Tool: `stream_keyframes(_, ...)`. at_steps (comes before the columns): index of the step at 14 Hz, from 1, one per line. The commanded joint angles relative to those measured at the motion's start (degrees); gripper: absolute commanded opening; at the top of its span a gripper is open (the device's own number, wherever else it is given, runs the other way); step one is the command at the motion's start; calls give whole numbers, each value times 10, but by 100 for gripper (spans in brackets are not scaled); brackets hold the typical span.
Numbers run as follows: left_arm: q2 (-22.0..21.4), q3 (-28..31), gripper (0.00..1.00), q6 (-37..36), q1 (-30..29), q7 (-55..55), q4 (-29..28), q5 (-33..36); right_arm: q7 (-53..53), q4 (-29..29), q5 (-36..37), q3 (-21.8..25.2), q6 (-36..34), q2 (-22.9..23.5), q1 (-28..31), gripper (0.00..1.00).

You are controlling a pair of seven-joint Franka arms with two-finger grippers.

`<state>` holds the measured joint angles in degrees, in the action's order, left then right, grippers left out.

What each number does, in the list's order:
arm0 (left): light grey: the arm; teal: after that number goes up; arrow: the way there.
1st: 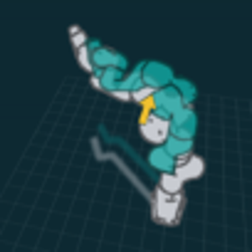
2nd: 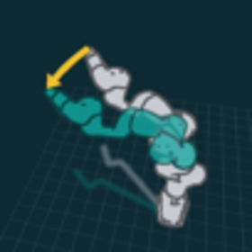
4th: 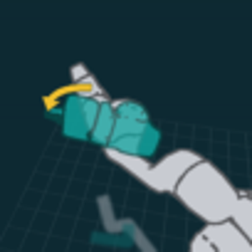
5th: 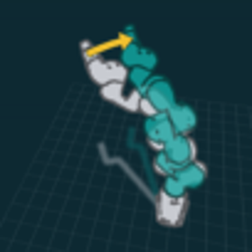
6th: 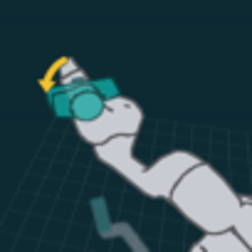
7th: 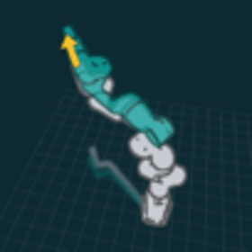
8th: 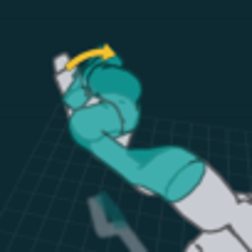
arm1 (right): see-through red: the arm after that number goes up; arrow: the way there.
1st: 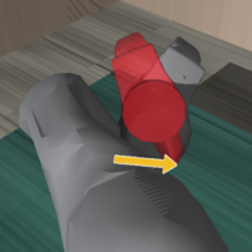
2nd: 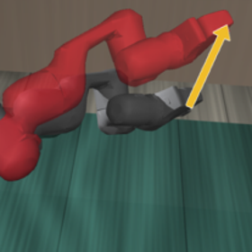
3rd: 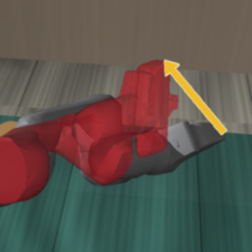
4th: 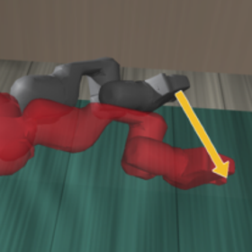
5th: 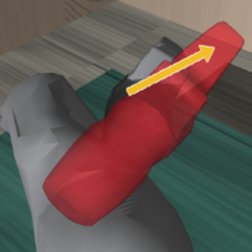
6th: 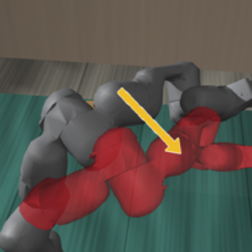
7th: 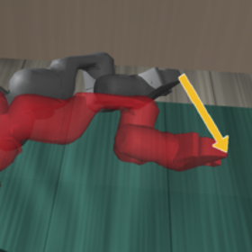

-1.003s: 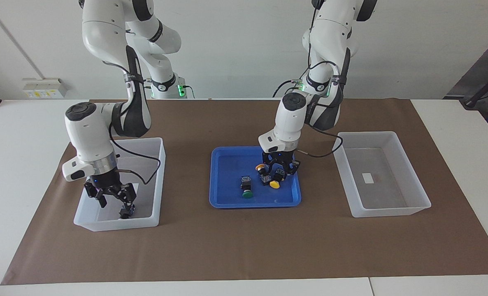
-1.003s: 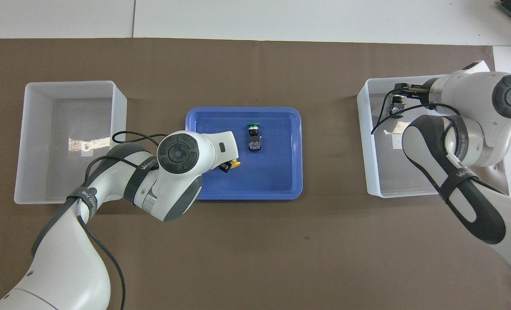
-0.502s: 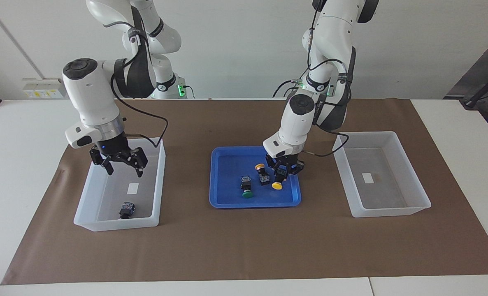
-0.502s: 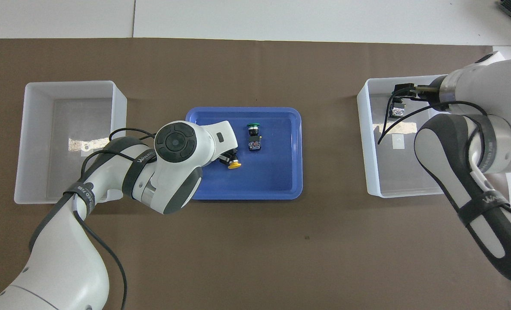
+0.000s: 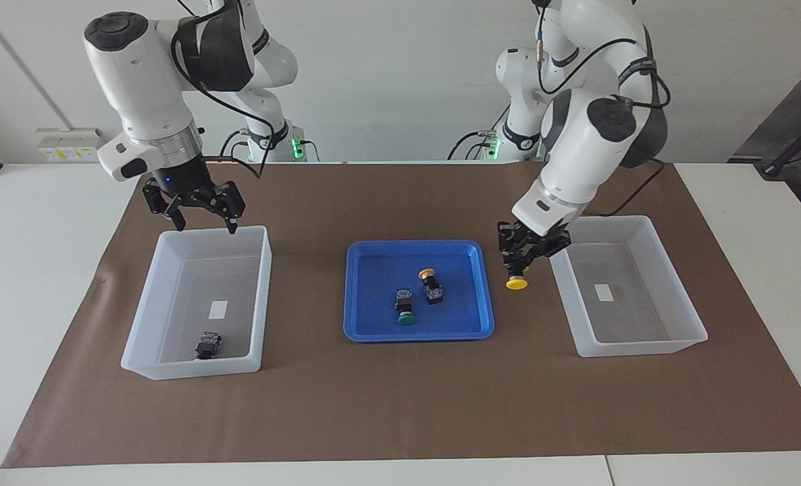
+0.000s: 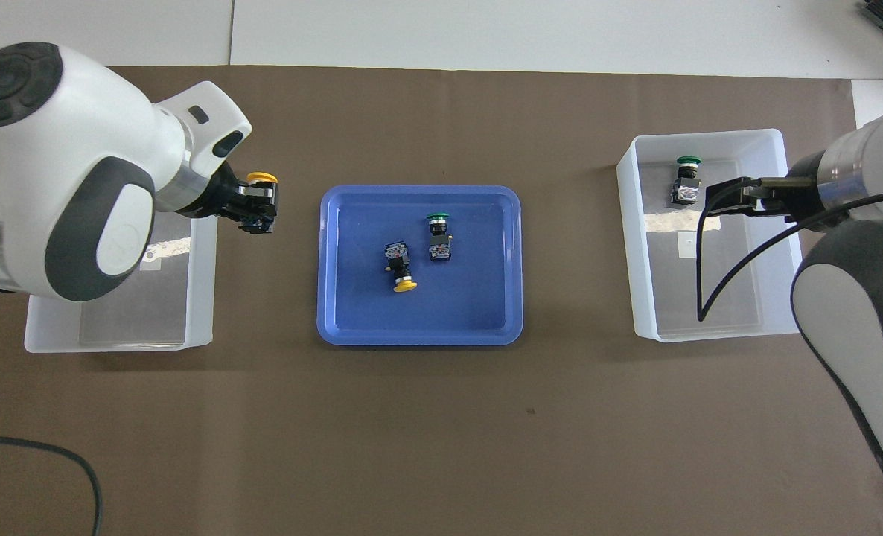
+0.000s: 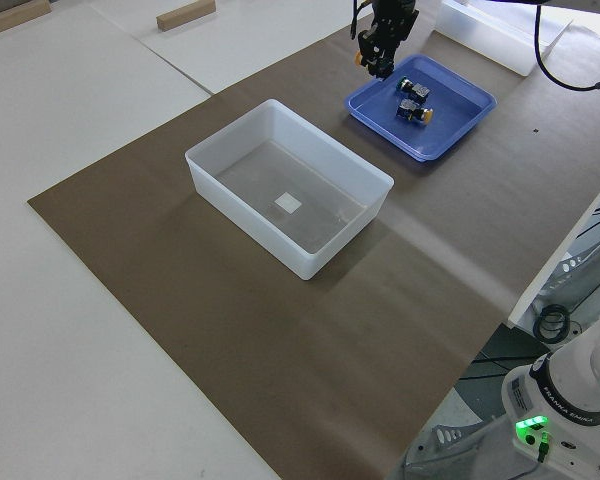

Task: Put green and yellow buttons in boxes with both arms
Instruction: 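Carry the yellow button into the left bin with the left gripper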

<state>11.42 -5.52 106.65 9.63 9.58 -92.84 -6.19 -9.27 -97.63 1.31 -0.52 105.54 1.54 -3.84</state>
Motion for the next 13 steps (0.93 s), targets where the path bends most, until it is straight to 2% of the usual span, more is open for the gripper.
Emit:
stream_keyframes(1,1,4,0,-28,-60,21,14,-7,33,4,-11,-2,-13,2,5,100)
stream_keyframes(4,-15,8,0,10,-143,-1,-31,-5,33,9,-8,-4,-6,12,-3,100)
stream_keyframes(7,-66,9,0,140,-202,-77,-174,-5,27,11,-8,-4,26,30,-36,100)
stream_keyframes(9,-89,9,0,202,-211,-92,-255,-5,13,14,-8,-4,61,57,-57,100)
stream_keyframes(11,-96,9,0,224,-211,-93,-289,-5,-24,31,-1,-4,84,92,-98,100)
stream_keyframes(13,-97,7,0,253,-202,-92,-316,-5,-31,57,-10,-4,110,129,-106,100)
